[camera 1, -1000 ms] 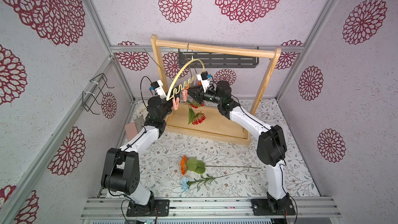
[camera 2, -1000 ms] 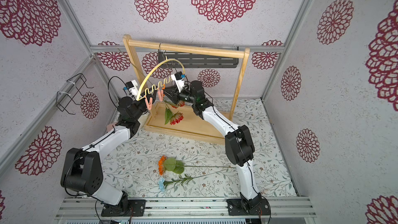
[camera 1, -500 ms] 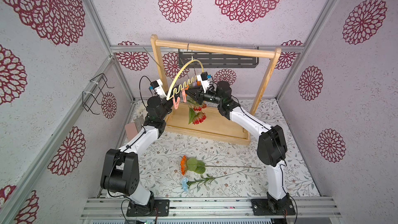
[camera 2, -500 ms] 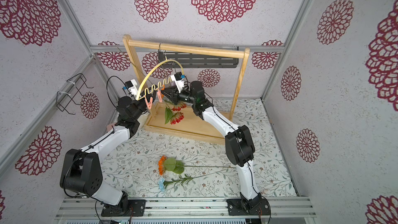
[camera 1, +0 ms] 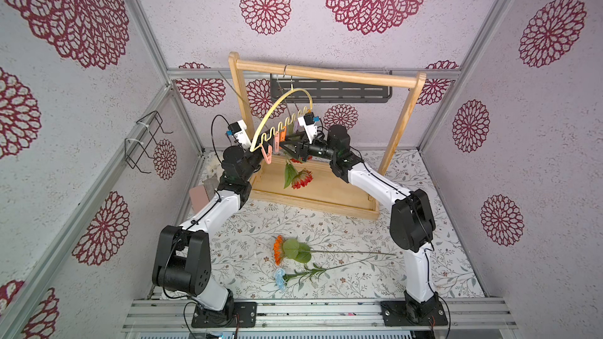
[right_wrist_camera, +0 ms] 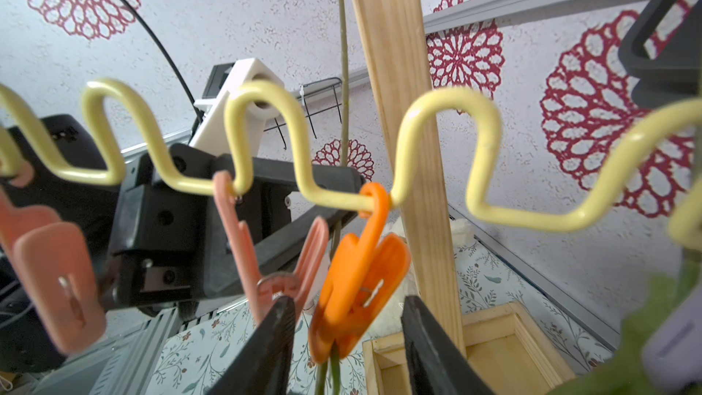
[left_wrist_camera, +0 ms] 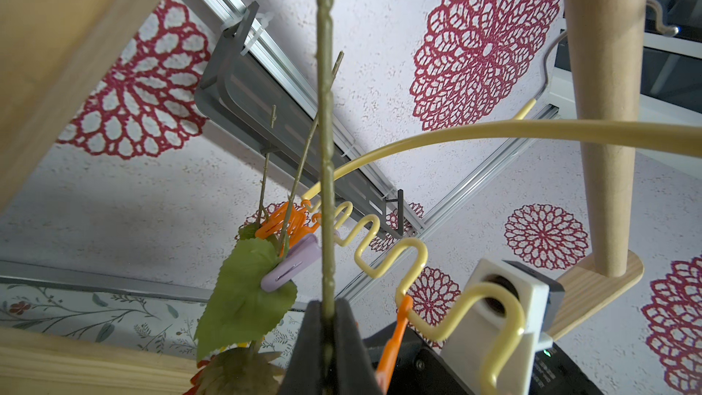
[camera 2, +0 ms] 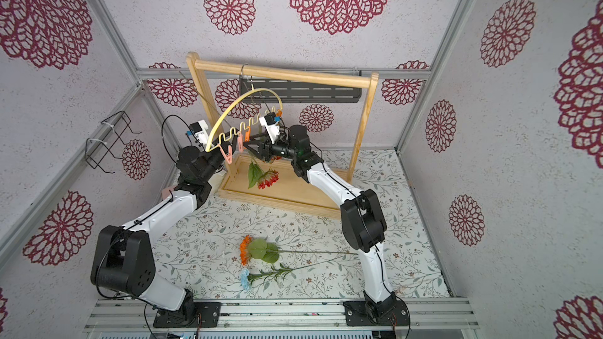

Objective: Dry the flowers on a clothes hanger
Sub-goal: Clamp the flower onto the hanger.

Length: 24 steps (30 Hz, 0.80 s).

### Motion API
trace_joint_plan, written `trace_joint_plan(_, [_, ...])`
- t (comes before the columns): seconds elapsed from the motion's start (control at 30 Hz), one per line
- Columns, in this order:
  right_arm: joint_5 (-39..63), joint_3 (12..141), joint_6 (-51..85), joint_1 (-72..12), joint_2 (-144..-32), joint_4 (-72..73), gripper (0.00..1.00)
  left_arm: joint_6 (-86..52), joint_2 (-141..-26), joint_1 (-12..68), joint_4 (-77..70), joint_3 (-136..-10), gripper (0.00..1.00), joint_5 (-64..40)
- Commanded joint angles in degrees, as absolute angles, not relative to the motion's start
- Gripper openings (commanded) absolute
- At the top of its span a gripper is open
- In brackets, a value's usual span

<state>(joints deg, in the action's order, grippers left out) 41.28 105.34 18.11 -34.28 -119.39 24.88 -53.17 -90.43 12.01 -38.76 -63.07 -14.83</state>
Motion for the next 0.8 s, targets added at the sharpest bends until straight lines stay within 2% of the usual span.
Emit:
trace_joint_plan(0.0, [42.2, 104.4, 18.6, -33.9, -113.4, 28.0, 0.52, -53.1, -88.8, 12.7, -40.4, -64.5, 0.12, -16.2])
trace_joint_plan(0.1, [42.1, 102.7, 19.0, -33.6, -112.4, 28.8, 0.53, -53.1, -88.5, 12.7, -40.6, -64.2, 0.12, -16.2])
trace_joint_plan(0.27, [42.0, 100.5, 19.2, -33.2, -110.6, 29.9, 0.56, -52.9, -88.1, 12.6, -40.4, -63.7, 0.27, -15.8])
trace_joint_plan(0.43, [40.2, 97.6, 19.0, -32.5, -108.6, 30.3, 0.59, -52.7, -87.4, 12.2, -40.0, -63.0, 0.3, -15.6])
trace_joint_plan(0.53, [39.2, 95.5, 18.9, -31.7, -107.0, 31.2, 0.59, -52.2, -86.9, 11.8, -39.6, -62.3, 0.38, -15.3])
trace_joint_plan(0.77, [39.0, 91.2, 16.6, -30.4, -103.3, 30.7, 0.59, -51.2, -85.3, 10.9, -38.6, -60.8, 0.46, -15.4])
